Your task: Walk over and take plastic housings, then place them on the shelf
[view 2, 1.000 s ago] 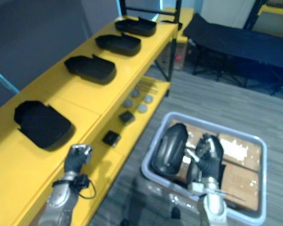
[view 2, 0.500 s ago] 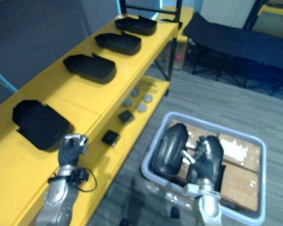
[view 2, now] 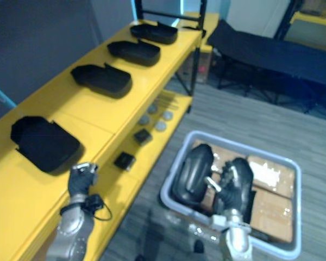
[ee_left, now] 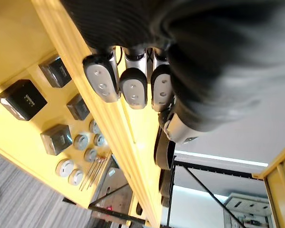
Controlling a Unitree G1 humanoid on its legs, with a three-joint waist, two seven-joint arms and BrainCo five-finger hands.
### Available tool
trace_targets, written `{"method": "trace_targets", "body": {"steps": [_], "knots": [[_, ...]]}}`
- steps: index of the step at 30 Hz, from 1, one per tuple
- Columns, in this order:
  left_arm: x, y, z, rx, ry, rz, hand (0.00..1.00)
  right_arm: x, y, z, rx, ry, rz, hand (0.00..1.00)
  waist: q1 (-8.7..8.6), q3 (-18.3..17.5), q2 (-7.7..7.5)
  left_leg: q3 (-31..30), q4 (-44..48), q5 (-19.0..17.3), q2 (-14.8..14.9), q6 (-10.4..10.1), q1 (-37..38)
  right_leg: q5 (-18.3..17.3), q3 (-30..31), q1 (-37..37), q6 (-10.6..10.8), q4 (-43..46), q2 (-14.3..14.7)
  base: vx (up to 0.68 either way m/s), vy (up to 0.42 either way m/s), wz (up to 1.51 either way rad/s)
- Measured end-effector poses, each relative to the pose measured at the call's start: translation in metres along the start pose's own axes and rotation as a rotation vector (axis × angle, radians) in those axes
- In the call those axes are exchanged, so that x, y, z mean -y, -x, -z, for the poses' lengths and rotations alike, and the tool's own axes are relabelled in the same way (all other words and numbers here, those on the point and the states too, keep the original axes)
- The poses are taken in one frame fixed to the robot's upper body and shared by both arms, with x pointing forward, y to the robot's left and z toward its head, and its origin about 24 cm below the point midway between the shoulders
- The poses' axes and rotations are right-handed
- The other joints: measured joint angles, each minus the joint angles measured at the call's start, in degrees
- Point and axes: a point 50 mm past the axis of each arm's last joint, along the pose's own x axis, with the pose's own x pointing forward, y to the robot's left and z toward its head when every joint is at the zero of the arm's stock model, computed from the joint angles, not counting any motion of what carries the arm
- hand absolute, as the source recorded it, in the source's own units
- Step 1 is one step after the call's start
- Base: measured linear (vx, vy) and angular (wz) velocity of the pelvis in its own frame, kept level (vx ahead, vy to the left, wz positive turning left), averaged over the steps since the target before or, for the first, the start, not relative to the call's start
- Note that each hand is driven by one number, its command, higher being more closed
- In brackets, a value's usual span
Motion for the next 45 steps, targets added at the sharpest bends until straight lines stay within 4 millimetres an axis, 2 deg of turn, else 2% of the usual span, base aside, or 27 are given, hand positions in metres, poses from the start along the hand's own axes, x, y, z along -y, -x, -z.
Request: {"method": "trace_targets", "body": {"steps": [8,21,30,36,45], "knots": [[0.001,-0.007,0.0,0.025,0.011,-0.038,1.0,-0.001,0.001,0.008,-0.033,0.001,-0.007,0.0,-0.06,-0.3,-0.19,0.2,0.1,0.0,0.0,0.0,0.1,0.1,0.1,-0.1,0.0,0.1,0.0,0.0,0.0,0.0],[-0.003,-0.02,0.0,0.03,0.013,-0.133,1.0,-0.004,-0.001,0.008,-0.029,0.016,-0.02,0.0,-0.16,-0.7,0.03,0.4,0.5,0.0,0.0,0.1,-0.2,0.6,0.4,-0.3,-0.1,0.1,0.0,0.0,0.0,0.0],[-0.006,-0.032,0.011,-0.016,-0.005,-0.2,1.0,-0.004,-0.003,0.007,-0.026,0.018,-0.029,0.0,-0.23,-0.9,0.24,1.4,1.1,-0.1,0.0,0.2,-0.3,1.2,1.6,-0.9,-0.1,0.1,0.0,-0.02,0.002,-0.05],[-0.014,-0.04,0.013,-0.008,-0.003,-0.268,1.0,-0.003,-0.002,0.013,-0.051,0.023,-0.035,0.0,-1.27,-2.1,0.43,1.5,1.2,-0.1,-0.1,0.2,-0.3,1.3,1.8,-0.9,-0.1,0.0,0.0,0.0,0.0,0.0],[-0.012,-0.053,0.014,0.0,0.0,-0.318,1.0,-0.01,-0.006,0.013,-0.046,0.02,-0.069,0.0,-1.72,-2.1,0.42,2.1,1.4,-0.1,-0.1,0.2,-0.4,1.4,3.0,-1.5,-0.1,0.1,0.1,-0.01,0.0,-0.04]]}}
